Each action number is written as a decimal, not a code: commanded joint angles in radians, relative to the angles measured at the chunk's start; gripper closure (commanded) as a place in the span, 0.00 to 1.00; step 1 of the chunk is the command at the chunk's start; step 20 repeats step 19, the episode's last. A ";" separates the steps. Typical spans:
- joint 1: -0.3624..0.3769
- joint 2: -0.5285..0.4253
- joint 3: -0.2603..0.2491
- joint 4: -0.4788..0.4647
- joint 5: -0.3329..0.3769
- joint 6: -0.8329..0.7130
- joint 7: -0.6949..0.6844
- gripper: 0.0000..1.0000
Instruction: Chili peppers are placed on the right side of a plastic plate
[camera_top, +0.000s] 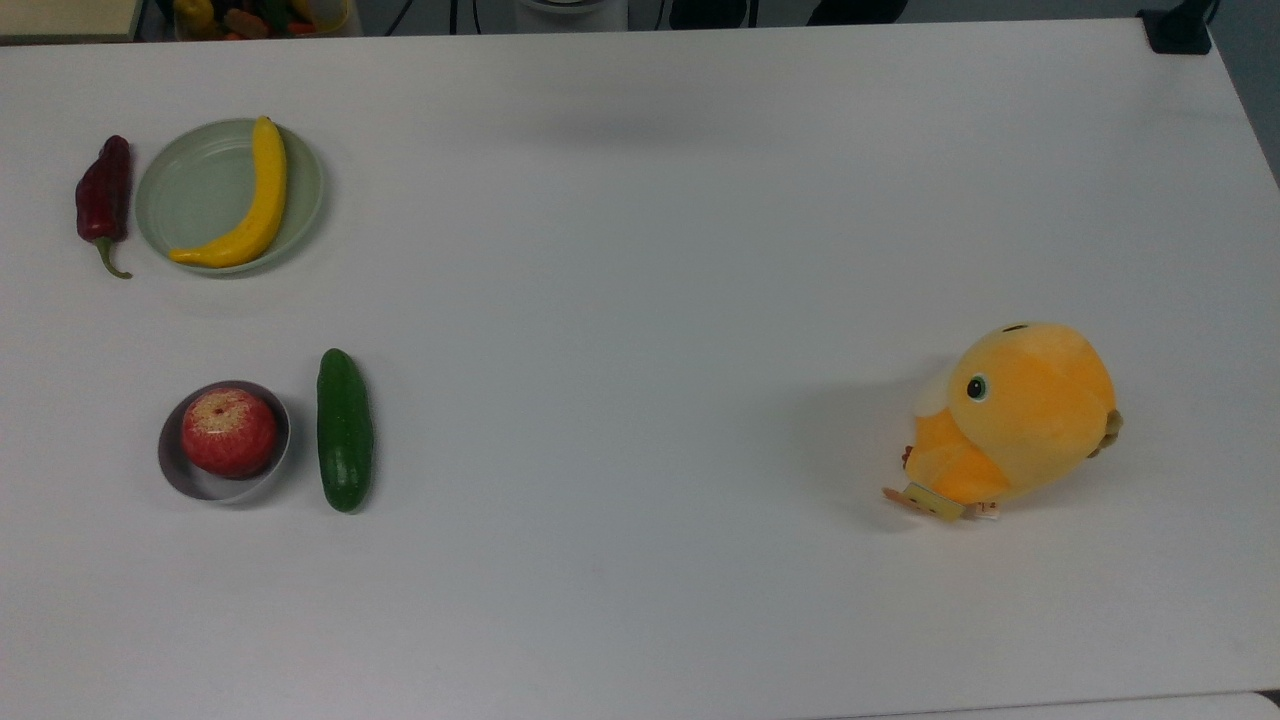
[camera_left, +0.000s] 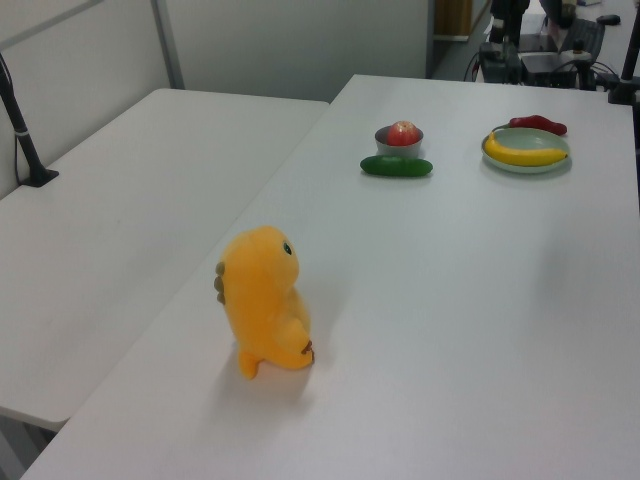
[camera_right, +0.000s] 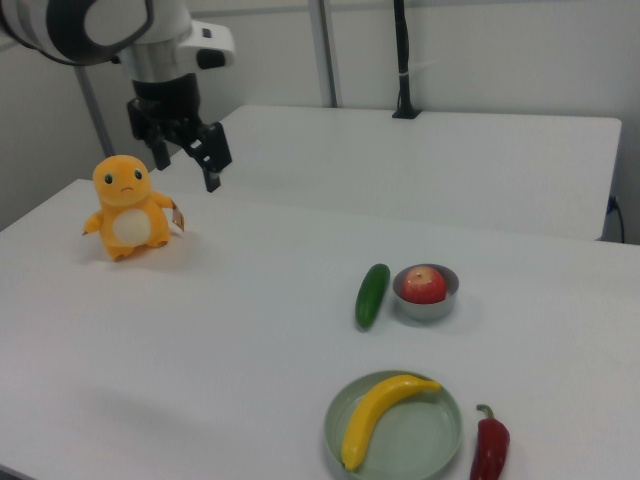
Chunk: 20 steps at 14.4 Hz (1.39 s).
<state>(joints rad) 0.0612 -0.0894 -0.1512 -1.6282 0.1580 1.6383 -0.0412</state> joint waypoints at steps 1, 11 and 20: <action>0.031 0.004 0.059 -0.025 -0.057 -0.008 0.032 0.00; 0.063 0.057 0.047 -0.056 -0.106 0.103 -0.201 0.00; 0.060 0.059 0.044 -0.047 -0.104 0.101 -0.187 0.00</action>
